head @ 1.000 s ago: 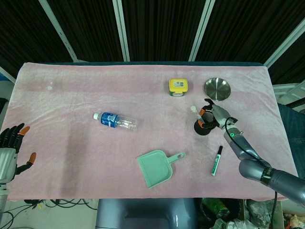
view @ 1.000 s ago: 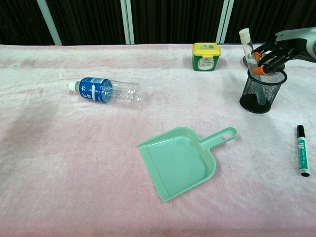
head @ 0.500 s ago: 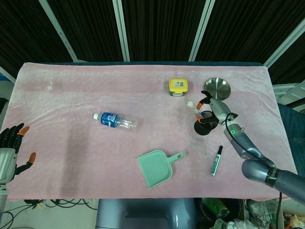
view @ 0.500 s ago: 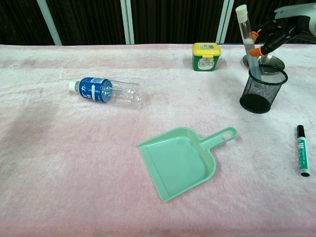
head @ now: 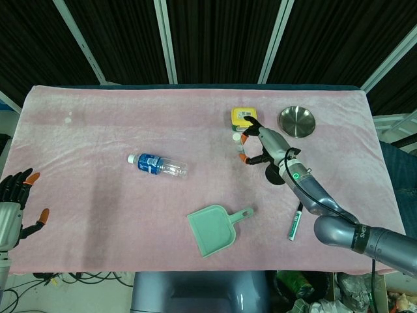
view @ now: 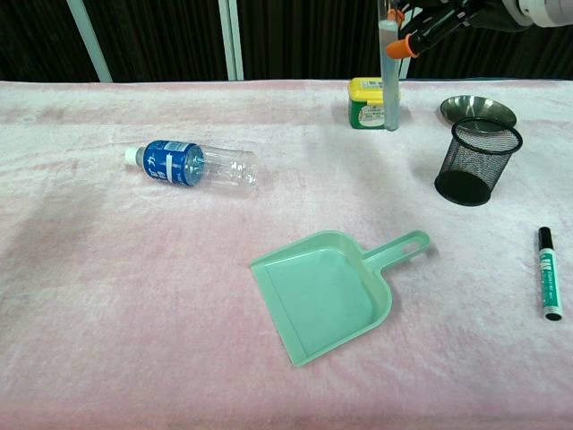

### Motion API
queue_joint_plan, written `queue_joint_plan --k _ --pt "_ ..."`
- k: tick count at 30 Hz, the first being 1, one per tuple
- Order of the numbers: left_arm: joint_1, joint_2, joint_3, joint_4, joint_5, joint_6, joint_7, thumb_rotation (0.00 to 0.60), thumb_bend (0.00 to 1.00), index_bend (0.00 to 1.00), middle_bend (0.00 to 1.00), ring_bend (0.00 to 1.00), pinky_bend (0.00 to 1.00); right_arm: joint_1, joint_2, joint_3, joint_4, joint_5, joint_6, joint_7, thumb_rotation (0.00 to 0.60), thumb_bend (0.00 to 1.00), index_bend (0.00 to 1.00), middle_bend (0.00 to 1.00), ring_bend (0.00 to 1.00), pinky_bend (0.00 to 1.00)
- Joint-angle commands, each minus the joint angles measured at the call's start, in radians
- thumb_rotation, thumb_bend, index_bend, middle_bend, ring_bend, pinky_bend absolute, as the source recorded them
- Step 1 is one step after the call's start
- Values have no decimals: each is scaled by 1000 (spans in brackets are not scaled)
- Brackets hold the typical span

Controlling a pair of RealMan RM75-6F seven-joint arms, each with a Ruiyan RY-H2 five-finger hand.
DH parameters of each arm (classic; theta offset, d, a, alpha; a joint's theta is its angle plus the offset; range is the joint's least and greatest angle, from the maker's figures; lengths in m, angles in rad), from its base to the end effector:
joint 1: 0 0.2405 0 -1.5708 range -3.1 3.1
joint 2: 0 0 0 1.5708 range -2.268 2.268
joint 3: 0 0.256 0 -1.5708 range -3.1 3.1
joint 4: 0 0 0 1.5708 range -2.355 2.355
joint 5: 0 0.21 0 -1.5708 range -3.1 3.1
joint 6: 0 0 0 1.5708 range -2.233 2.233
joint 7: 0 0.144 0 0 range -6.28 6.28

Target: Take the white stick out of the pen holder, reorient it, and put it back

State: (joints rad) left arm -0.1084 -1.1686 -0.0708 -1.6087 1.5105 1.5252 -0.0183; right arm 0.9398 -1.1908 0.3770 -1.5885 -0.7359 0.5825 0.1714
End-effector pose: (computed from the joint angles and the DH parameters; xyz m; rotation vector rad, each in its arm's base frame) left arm -0.2976 0.1919 0.1513 -1.3512 -0.8908 -1.0185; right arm -0.0939 -0.4191 0.0872 1.6110 -1.6031 1.1517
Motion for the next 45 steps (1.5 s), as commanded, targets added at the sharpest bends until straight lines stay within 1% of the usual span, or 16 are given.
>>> queue_joint_plan --k 1,4,7,9,14,16,19,22,25,28,31,35,37,41,43,45 --pt "0 1 0 0 0 -1 -2 600 377 101 47 0 0 4 14 29 -45 20 -3 36 600 344 611 27 131 140" --pt "-1 1 0 0 -1 -2 -3 600 377 101 47 0 0 -8 25 68 -81 21 -22 100 600 344 611 26 131 140" --pt "-1 2 0 -1 0 -2 -5 600 377 101 47 0 0 -43 34 136 -121 0 -46 208 600 344 611 26 130 140" --pt "0 2 0 -1 -1 -1 -6 600 377 102 47 0 0 -89 29 218 -156 -38 -51 326 600 344 611 26 131 140" --pt "2 3 -1 -3 -1 3 -9 600 377 101 47 0 0 -188 -3 376 -204 -148 -36 561 600 343 611 27 131 140" --pt "2 3 -1 -4 -2 3 -10 600 377 101 47 0 0 -239 -31 443 -209 -231 -28 690 600 342 612 27 130 140" --pt "3 4 -1 -4 -1 3 -11 600 377 101 47 0 0 -286 -53 497 -203 -324 -10 816 600 341 614 27 130 140" --pt "3 6 -2 -5 -4 3 -15 600 377 101 47 0 0 -331 -62 513 -193 -423 21 916 600 341 615 27 131 140" --pt "3 7 -2 -4 -4 2 -16 600 377 101 47 0 0 -359 -58 497 -183 -503 39 978 600 340 616 27 132 140" --pt "3 7 1 -4 -2 0 -12 600 377 101 47 0 0 -363 -31 425 -149 -601 25 943 600 339 619 27 133 141" --pt "4 6 0 -5 -2 3 -10 600 377 101 47 0 0 -339 -2 330 -100 -661 1 766 600 339 623 27 137 144" --pt "5 6 0 -5 -3 4 -7 600 377 101 46 0 0 -302 19 239 -72 -653 -24 521 600 338 628 26 138 152" --pt "5 6 0 -5 -2 4 -6 600 377 101 46 0 0 -281 27 196 -67 -628 -30 377 600 338 641 26 138 152" --pt "5 6 1 -4 -2 2 -4 600 377 101 46 0 0 -243 47 135 -69 -556 -44 166 600 338 658 26 138 152" --pt "4 7 1 -5 -2 2 -4 600 377 101 45 0 0 -226 52 113 -68 -506 -28 67 600 339 663 26 138 152" --pt "4 7 1 -5 -2 1 -5 600 377 109 46 0 0 -208 49 84 -65 -446 22 -70 600 338 666 26 138 151"
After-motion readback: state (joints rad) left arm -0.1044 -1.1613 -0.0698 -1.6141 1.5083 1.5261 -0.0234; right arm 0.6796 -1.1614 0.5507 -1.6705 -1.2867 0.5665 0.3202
